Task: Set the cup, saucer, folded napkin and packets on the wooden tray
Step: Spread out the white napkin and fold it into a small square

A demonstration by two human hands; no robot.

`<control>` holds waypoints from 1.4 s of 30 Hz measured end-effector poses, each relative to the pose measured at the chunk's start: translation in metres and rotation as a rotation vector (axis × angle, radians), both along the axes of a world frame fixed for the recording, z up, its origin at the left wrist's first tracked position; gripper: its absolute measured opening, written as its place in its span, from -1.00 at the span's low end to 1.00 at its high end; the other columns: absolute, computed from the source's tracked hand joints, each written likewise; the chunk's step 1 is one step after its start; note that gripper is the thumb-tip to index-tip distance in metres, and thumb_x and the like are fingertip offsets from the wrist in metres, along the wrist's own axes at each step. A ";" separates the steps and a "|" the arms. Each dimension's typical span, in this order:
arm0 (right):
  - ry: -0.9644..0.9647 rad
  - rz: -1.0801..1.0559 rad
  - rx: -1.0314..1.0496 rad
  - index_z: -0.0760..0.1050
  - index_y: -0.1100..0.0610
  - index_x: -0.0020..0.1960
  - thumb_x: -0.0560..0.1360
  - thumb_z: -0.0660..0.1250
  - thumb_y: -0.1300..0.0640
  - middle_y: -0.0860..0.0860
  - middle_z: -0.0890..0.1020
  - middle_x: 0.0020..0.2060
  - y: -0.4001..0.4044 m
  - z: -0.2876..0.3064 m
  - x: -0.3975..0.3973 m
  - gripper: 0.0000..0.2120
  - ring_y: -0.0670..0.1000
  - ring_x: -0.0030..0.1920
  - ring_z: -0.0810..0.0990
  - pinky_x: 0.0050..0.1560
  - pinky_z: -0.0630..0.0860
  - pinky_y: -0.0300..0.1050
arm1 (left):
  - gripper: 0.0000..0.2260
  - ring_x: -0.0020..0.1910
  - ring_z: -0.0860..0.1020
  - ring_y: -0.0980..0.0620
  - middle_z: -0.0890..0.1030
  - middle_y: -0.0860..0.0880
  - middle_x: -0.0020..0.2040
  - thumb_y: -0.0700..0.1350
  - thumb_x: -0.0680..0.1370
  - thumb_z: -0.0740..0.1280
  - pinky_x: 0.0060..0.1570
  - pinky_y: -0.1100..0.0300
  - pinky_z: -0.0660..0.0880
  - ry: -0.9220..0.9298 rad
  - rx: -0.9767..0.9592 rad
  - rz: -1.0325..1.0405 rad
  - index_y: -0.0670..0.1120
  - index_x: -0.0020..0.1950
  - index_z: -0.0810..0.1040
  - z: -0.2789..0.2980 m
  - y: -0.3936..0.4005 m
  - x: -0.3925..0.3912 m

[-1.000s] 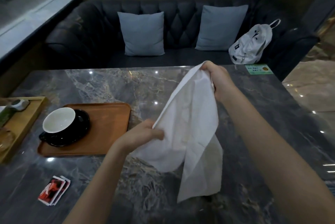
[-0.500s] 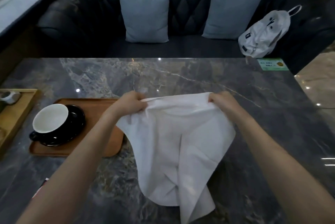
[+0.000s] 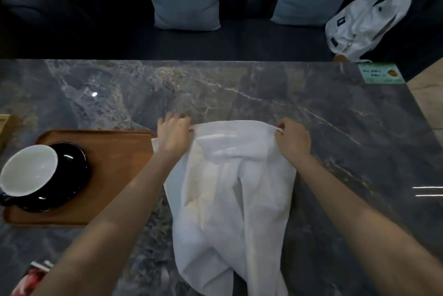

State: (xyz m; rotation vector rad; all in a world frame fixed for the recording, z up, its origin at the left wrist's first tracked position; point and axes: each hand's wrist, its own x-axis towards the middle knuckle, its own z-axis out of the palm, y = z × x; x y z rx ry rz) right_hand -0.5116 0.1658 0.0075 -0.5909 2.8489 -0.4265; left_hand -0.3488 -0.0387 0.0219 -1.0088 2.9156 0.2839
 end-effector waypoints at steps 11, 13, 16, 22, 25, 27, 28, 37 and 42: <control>-0.022 0.101 -0.022 0.06 0.21 0.48 0.53 -0.03 -0.08 0.20 0.06 0.51 -0.002 -0.045 0.093 -0.40 0.18 0.52 -0.03 0.49 -0.13 0.11 | -0.51 0.28 0.47 -0.19 0.47 -0.24 0.32 -0.01 0.47 0.08 0.24 -0.11 0.40 0.080 0.053 0.016 -0.24 0.32 0.38 -0.055 0.106 0.027; -0.065 0.078 0.025 -0.04 0.21 0.50 0.45 -0.21 -0.23 0.23 -0.01 0.51 -0.002 -0.056 0.101 -0.24 0.21 0.52 -0.09 0.49 -0.17 0.15 | -0.38 0.45 0.23 -0.13 0.28 -0.21 0.45 0.12 0.47 -0.02 0.44 -0.03 0.08 -0.002 0.096 0.081 -0.22 0.42 0.21 -0.061 0.113 0.030; -0.034 0.110 0.072 -0.12 0.17 0.51 0.39 -0.29 -0.30 0.21 -0.07 0.52 0.006 -0.064 0.097 -0.18 0.19 0.52 -0.14 0.47 -0.25 0.14 | -0.31 0.46 -0.22 0.01 -0.06 -0.12 0.54 0.24 0.46 -0.17 0.37 0.04 -0.40 0.020 0.115 0.057 -0.11 0.49 -0.06 -0.073 0.111 0.037; 0.053 0.259 0.158 -0.18 0.11 0.51 0.42 -0.25 -0.33 0.14 -0.08 0.53 0.026 -0.065 0.073 -0.21 0.11 0.52 -0.18 0.37 -0.49 -0.01 | -0.31 0.44 -0.34 0.08 -0.30 0.05 0.47 0.34 0.45 -0.16 0.39 0.04 -0.38 -0.036 0.147 -0.148 0.04 0.48 -0.22 -0.075 0.089 0.041; 0.071 0.340 0.173 -0.22 0.11 0.51 0.43 -0.26 -0.33 0.12 -0.10 0.53 0.031 -0.065 0.062 -0.21 0.07 0.52 -0.20 0.35 -0.51 -0.06 | -0.31 0.43 -0.36 0.05 -0.33 0.05 0.45 0.35 0.44 -0.18 0.41 0.00 -0.33 -0.082 0.162 -0.253 0.06 0.48 -0.23 -0.070 0.074 0.039; 0.073 0.389 0.178 -0.24 0.10 0.50 0.42 -0.28 -0.33 0.11 -0.12 0.53 0.034 -0.065 0.059 -0.22 0.05 0.52 -0.21 0.35 -0.52 -0.09 | -0.28 0.47 -0.31 0.03 -0.29 0.02 0.50 0.38 0.41 -0.22 0.46 -0.04 -0.24 -0.125 0.170 -0.282 0.05 0.48 -0.22 -0.067 0.068 0.039; 0.070 0.401 0.175 -0.25 0.10 0.50 0.42 -0.28 -0.33 0.11 -0.13 0.53 0.036 -0.065 0.058 -0.22 0.05 0.52 -0.22 0.35 -0.52 -0.10 | -0.29 0.49 -0.26 0.01 -0.24 0.00 0.52 0.34 0.41 -0.25 0.46 -0.04 -0.21 -0.126 0.191 -0.275 0.05 0.49 -0.20 -0.062 0.068 0.038; 0.048 0.327 -0.158 0.27 0.20 0.41 0.53 -0.05 -0.08 0.17 0.29 0.44 0.054 -0.039 0.116 -0.44 0.13 0.47 0.20 0.43 -0.09 -0.07 | -0.59 0.25 0.38 -0.15 0.45 -0.24 0.28 0.03 0.52 0.07 0.24 0.07 0.28 0.461 0.315 0.255 -0.20 0.20 0.46 -0.028 0.136 0.133; -0.062 0.386 -0.249 0.33 0.24 0.37 0.50 0.06 -0.15 0.22 0.38 0.38 0.058 -0.036 0.179 -0.40 0.19 0.41 0.31 0.41 0.03 -0.05 | -0.29 0.28 0.33 -0.28 0.36 -0.32 0.30 0.24 0.36 0.16 0.22 -0.13 0.35 0.375 0.407 0.505 -0.28 0.30 0.34 -0.025 0.169 0.190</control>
